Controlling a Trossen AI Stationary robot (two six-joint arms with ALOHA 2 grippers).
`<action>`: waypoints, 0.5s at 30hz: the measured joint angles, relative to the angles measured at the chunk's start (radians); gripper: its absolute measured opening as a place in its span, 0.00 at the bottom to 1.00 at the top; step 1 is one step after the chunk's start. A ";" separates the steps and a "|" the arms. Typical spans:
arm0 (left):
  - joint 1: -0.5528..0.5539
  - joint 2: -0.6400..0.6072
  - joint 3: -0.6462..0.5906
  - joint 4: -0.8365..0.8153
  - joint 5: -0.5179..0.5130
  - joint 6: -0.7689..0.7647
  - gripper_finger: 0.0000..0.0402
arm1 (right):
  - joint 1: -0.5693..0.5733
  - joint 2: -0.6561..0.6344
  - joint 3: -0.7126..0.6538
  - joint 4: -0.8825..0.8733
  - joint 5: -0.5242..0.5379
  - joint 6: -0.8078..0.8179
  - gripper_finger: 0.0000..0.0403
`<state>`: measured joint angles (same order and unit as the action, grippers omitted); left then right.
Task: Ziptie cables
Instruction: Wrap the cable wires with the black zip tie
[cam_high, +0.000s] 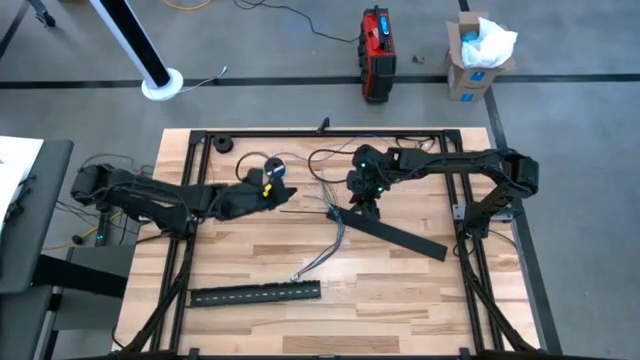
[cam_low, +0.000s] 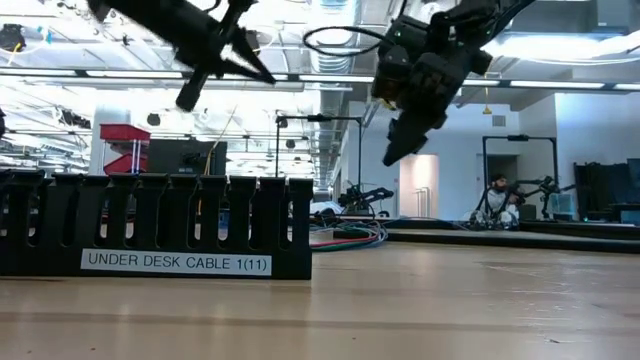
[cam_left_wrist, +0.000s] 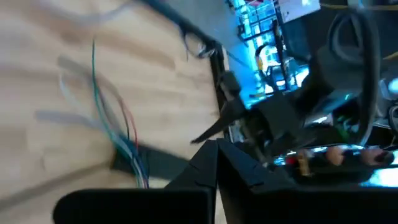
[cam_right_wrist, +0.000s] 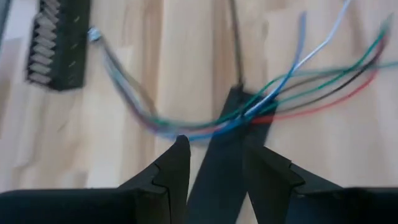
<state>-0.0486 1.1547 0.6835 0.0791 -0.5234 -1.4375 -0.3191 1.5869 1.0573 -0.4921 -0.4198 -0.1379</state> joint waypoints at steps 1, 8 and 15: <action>-0.020 0.008 -0.025 0.045 -0.024 -0.043 0.00 | -0.016 -0.004 0.000 -0.029 -0.023 -0.003 0.33; -0.249 0.084 -0.118 0.112 -0.361 -0.561 0.00 | -0.145 -0.077 0.000 -0.137 -0.053 0.023 0.33; -0.336 0.337 -0.069 0.310 -0.522 -0.763 0.00 | -0.255 -0.170 0.001 -0.070 -0.059 0.023 0.33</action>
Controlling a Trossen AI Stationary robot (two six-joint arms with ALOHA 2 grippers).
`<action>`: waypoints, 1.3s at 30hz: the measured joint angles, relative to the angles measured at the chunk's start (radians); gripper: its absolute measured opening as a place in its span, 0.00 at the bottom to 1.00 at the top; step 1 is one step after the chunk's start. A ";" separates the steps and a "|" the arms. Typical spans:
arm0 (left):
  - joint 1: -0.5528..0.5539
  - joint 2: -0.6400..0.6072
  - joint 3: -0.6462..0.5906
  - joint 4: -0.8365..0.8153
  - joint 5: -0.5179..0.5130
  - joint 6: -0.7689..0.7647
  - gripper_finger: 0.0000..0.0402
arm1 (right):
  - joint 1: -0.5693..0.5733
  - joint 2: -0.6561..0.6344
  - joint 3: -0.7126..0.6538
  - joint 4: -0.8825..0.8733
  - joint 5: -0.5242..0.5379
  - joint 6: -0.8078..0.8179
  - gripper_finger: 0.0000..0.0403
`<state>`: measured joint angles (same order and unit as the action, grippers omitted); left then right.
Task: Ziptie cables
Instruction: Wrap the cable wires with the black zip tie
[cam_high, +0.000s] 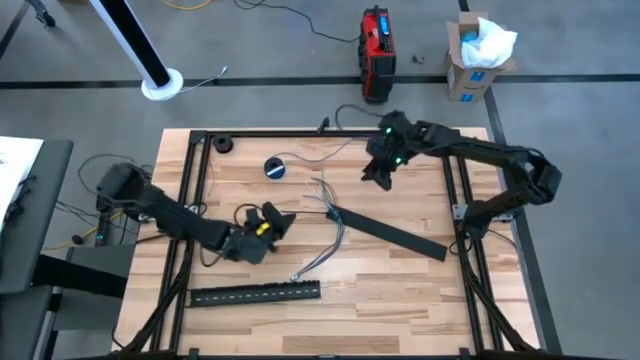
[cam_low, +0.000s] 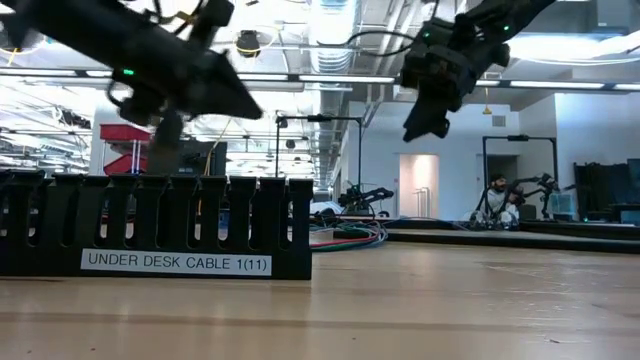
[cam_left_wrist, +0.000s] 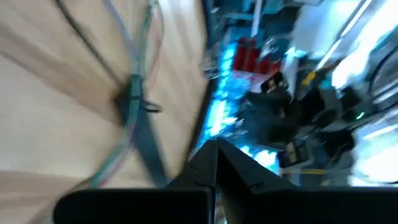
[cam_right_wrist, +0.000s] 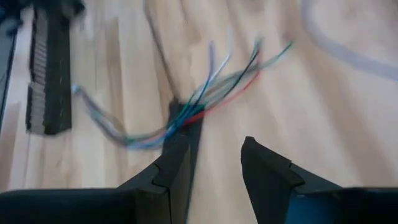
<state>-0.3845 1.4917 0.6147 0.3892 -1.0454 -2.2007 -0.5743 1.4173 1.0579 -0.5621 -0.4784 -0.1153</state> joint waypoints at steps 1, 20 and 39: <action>0.008 0.038 0.017 0.054 -0.021 0.006 0.00 | -0.014 -0.011 0.000 0.006 -0.012 -0.012 0.33; 0.106 0.177 0.216 0.089 0.143 0.512 0.08 | -0.067 -0.017 0.001 -0.013 -0.161 -0.229 0.33; 0.017 -0.434 0.217 -0.785 0.128 0.740 0.08 | 0.279 0.451 0.342 -0.127 -0.009 -0.483 0.33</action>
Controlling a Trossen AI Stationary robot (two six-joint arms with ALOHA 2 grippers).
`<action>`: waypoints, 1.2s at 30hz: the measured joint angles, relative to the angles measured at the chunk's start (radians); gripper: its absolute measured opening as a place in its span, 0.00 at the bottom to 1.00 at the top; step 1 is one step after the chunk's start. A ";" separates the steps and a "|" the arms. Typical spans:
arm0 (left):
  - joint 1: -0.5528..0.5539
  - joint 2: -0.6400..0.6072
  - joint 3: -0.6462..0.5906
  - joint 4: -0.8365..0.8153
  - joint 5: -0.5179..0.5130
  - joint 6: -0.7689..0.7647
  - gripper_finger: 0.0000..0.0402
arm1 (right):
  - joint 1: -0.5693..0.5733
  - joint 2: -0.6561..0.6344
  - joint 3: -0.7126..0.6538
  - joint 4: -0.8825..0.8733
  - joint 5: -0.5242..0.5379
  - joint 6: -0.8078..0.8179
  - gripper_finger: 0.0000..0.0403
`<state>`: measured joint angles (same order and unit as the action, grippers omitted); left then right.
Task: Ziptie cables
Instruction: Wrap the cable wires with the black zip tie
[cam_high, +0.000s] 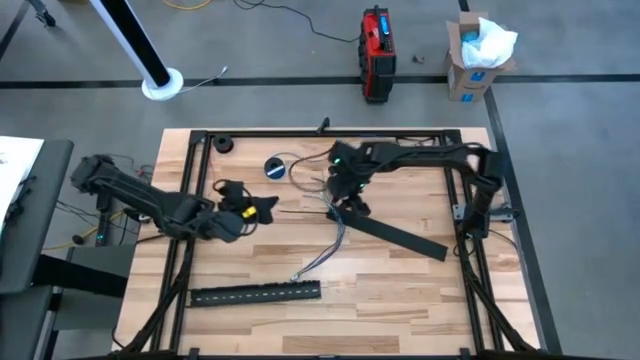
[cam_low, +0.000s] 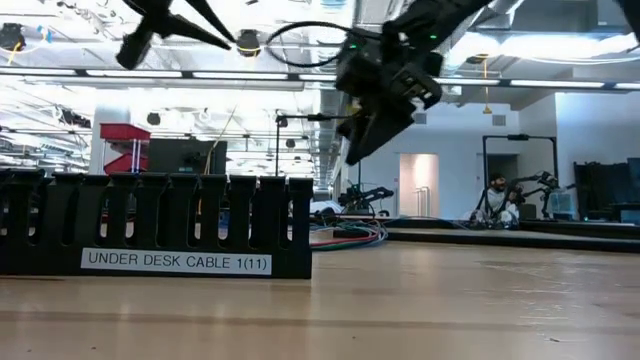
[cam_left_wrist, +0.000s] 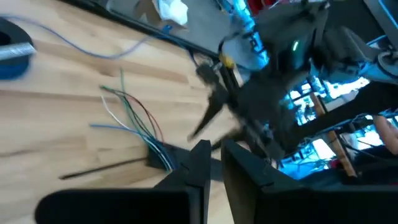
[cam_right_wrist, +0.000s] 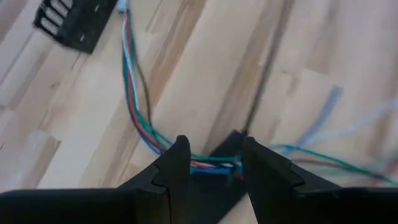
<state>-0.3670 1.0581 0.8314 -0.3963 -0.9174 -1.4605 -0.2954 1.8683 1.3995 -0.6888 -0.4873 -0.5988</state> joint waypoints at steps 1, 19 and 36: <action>-0.002 -0.012 0.000 -0.023 -0.003 0.001 0.08 | 0.013 0.027 0.027 -0.019 0.002 -0.010 0.33; -0.005 -0.008 0.000 -0.176 0.018 -0.001 0.08 | 0.024 0.249 0.216 -0.098 0.053 -0.049 0.33; -0.005 -0.009 0.000 -0.197 0.021 0.002 0.08 | 0.013 0.259 0.213 -0.060 0.070 0.018 0.33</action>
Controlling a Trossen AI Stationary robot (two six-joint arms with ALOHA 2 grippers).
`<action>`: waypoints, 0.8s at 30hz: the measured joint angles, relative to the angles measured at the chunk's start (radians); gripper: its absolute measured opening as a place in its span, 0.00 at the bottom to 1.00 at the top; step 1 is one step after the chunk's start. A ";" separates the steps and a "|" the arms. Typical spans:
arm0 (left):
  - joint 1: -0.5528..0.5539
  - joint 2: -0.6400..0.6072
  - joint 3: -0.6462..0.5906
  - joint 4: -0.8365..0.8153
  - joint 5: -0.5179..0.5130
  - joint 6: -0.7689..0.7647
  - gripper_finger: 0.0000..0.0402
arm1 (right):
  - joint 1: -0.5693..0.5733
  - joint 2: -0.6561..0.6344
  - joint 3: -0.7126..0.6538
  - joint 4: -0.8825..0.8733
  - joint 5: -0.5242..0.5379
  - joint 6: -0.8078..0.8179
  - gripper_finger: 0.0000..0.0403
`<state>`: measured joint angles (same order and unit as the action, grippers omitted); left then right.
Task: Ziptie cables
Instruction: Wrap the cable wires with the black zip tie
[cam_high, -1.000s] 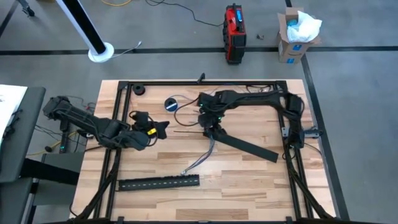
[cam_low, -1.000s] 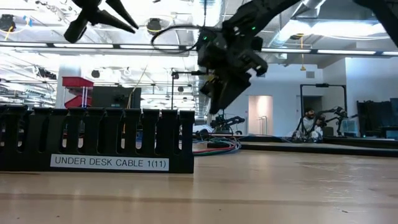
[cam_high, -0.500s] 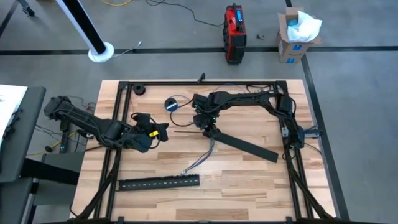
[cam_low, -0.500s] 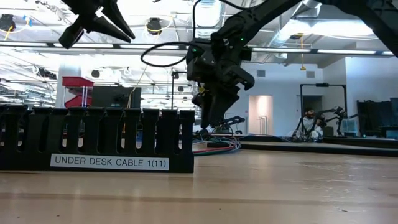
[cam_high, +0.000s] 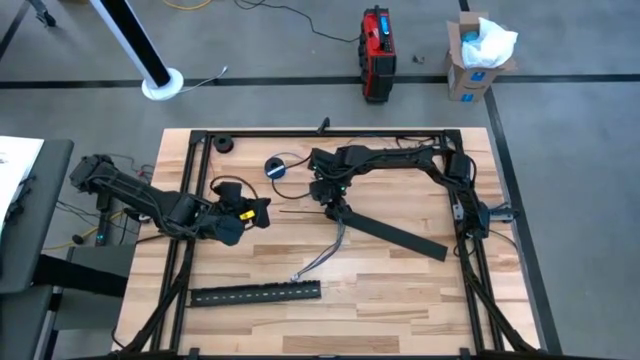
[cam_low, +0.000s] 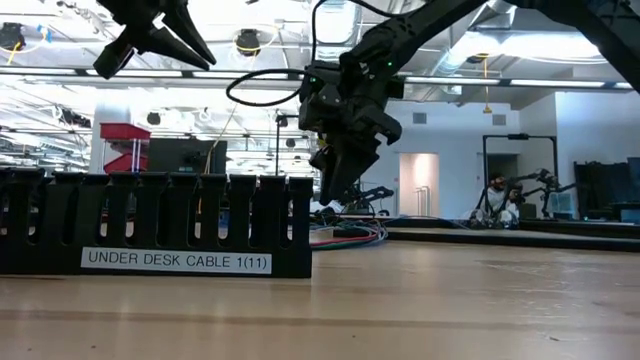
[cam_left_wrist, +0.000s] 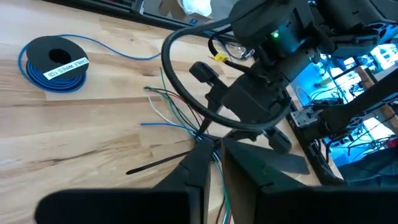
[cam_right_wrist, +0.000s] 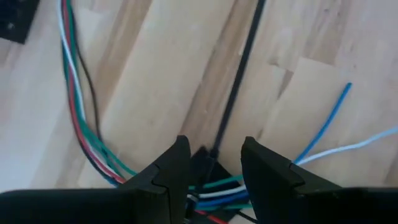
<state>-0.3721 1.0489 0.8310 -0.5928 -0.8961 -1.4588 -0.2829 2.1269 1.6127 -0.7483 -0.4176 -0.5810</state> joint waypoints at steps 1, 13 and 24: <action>0.000 0.000 0.000 0.000 0.002 0.000 0.08 | 0.005 0.006 0.000 0.006 0.000 0.000 0.33; -0.001 0.000 0.000 -0.001 0.018 0.012 0.08 | -0.010 0.039 -0.001 -0.008 0.004 -0.009 0.33; -0.001 0.000 0.000 -0.001 0.019 0.027 0.08 | -0.015 0.039 -0.018 0.002 -0.002 -0.011 0.33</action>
<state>-0.3729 1.0489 0.8310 -0.5938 -0.8768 -1.4322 -0.2982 2.1654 1.5951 -0.7465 -0.4194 -0.5916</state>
